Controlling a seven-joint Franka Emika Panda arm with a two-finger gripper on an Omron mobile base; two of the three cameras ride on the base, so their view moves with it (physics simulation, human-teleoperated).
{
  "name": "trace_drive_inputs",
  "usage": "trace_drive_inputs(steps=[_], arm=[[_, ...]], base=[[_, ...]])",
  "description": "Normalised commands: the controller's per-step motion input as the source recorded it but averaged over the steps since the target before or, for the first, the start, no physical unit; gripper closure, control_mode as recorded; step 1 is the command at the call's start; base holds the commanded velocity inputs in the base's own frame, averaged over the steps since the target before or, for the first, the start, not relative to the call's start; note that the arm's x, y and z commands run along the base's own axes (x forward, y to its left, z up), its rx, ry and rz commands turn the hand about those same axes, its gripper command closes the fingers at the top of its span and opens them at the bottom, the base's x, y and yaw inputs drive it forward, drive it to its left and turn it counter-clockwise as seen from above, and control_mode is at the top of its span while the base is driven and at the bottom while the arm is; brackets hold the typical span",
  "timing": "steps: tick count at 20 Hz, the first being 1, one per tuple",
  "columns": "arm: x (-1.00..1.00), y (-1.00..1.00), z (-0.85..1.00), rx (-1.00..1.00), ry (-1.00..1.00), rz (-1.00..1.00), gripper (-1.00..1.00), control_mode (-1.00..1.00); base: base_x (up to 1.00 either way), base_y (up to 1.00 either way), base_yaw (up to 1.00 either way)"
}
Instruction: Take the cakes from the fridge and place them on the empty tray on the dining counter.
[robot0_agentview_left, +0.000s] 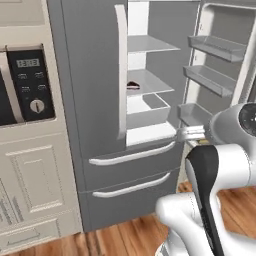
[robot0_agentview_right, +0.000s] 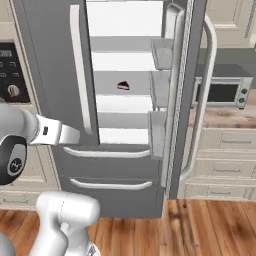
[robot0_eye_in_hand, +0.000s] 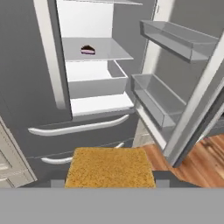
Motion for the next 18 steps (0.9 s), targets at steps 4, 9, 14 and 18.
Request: trace_drive_inputs(steps=[4, 9, 14, 18], arm=[[0.0, 0.0, 0.0, 0.0, 0.0, 0.0, 1.0, 1.0], [0.0, 0.0, 0.0, 0.0, 0.0, 0.0, 1.0, 1.0], [0.0, 0.0, 0.0, 0.0, 0.0, 0.0, 1.0, 1.0], [0.0, 0.0, 0.0, 0.0, 0.0, 0.0, 1.0, 1.0]], base=[[-0.66, 0.0, -0.46], [-0.7, 0.0, -0.49], [-0.67, 0.0, -0.49], [-0.64, 0.0, -0.49]])
